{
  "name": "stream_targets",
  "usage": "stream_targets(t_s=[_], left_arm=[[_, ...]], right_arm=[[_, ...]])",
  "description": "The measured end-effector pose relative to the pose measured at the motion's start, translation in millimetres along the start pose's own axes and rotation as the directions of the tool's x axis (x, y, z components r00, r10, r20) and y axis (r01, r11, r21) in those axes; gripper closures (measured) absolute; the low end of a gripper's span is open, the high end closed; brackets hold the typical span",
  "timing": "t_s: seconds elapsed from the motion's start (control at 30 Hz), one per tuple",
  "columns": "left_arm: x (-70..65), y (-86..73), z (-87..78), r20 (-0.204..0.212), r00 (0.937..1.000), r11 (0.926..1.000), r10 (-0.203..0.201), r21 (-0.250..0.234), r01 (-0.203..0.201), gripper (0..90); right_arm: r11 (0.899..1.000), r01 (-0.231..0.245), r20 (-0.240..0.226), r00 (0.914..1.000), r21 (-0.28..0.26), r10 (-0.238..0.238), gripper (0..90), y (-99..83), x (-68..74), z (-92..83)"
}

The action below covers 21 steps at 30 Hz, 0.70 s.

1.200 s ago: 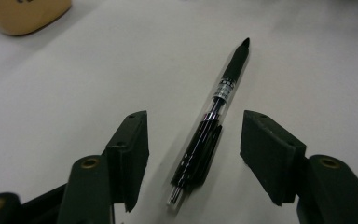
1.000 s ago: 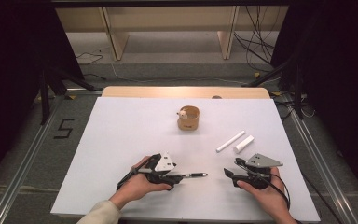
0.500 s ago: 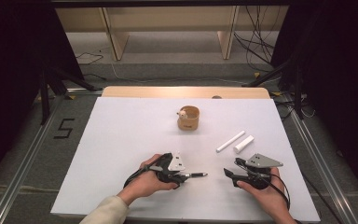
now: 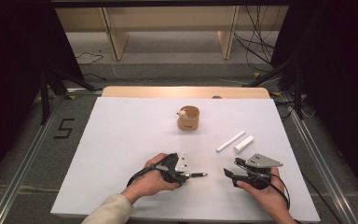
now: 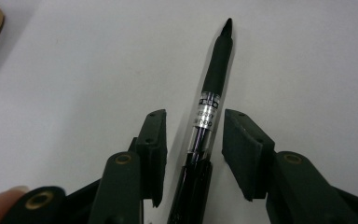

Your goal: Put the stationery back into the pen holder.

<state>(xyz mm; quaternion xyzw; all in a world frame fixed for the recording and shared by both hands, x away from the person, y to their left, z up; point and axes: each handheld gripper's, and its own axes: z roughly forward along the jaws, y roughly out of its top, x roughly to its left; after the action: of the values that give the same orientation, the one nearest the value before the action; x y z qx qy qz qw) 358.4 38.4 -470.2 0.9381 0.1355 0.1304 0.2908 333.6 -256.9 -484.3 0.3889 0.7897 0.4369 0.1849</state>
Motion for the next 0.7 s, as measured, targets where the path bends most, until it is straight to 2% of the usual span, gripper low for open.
stream_targets(t_s=[0.37, 0.7], left_arm=[[-1.2, 4.2, 1.4, -0.004, 0.9996, 0.9992, 0.029, 0.028, -0.029, 62.7], [-1.2, 6.7, 4.9, 0.008, 0.9984, 0.9965, 0.056, 0.061, -0.057, 64.6]], right_arm=[[1.000, 0.000, 0.000, 1.0000, 0.000, 0.000, 34.9, 0.0, 0.1, -0.1], [1.000, -0.001, -0.001, 1.0000, -0.001, 0.001, 34.9, 0.1, 0.6, 0.0]])
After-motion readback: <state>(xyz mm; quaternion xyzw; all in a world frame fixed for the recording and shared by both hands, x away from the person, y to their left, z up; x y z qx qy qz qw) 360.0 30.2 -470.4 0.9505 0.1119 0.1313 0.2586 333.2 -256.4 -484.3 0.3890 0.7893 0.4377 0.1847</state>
